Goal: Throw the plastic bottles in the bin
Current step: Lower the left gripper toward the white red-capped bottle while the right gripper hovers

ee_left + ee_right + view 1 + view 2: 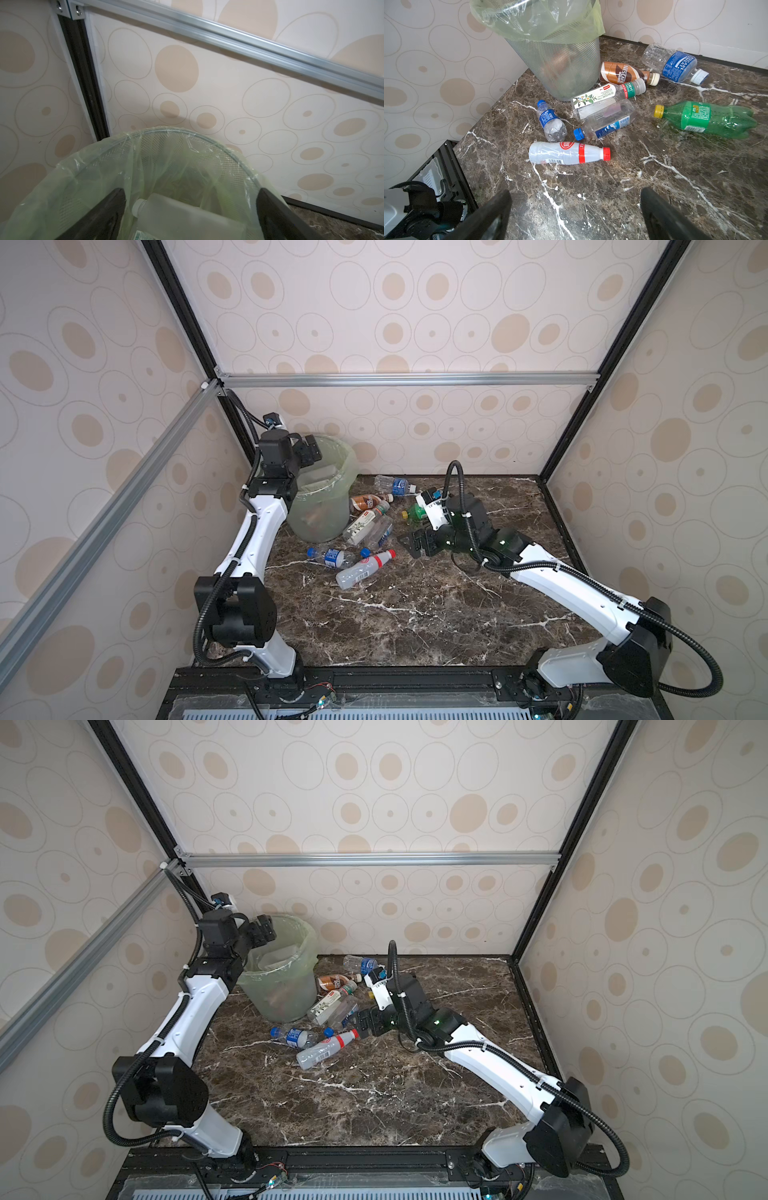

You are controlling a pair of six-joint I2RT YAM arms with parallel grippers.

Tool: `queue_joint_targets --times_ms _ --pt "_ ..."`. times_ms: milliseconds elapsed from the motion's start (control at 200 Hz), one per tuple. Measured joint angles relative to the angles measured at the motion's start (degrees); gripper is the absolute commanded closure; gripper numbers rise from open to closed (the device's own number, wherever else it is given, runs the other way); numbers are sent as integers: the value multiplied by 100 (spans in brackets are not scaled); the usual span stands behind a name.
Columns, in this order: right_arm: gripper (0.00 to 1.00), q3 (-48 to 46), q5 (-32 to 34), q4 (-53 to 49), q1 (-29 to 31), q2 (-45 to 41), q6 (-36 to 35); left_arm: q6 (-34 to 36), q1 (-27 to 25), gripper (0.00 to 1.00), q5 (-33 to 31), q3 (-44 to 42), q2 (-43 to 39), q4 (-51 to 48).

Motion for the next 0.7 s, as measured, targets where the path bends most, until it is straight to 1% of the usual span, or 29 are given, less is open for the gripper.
queue_joint_targets --times_ms 130,280,455,695 --pt "0 0 -9 26 2 50 55 -28 -55 1 162 15 -511 83" --pt "0 -39 -13 85 7 177 94 -22 -243 1 227 70 -743 164" --pt "0 -168 -33 105 59 374 90 11 -831 1 245 -50 -772 87" --pt "0 -490 -79 334 114 728 153 7 -1657 1 286 -868 -1287 -254"
